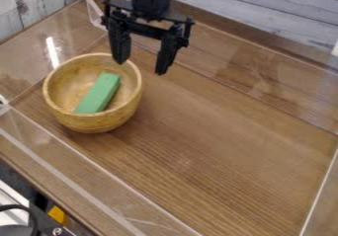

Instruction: Remove the green block from inside the brown bowl and put it on the table

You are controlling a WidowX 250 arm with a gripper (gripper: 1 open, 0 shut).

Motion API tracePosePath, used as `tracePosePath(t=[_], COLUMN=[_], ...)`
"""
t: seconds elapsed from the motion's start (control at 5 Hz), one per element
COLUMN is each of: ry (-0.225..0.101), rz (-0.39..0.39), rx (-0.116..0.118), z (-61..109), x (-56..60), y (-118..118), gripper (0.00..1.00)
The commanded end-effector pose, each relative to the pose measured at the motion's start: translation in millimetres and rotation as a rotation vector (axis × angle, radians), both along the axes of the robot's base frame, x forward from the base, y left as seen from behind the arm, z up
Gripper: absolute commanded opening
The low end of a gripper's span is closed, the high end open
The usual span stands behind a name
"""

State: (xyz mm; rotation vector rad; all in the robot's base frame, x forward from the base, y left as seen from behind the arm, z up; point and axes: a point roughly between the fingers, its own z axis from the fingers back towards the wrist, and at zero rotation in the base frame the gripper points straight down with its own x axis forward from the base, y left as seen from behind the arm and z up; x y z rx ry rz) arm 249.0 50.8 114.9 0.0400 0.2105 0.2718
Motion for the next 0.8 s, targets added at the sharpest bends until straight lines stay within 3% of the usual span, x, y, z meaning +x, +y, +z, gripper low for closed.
tracePosePath(t=[0.0, 0.2, 0.4, 0.6], ry=[-0.062, -0.071, -0.073, -0.074], rz=[-0.025, 0.010, 0.047, -0.002], rx=[0.018, 0.022, 0.037, 0.053], z=[7.1, -1.9, -13.9, -21.8], x=[-4.2, -7.6, -10.9, -15.3], y=[11.8, 18.8, 24.5, 44.5], gripper=[1.00, 0.00, 0.00, 1.00])
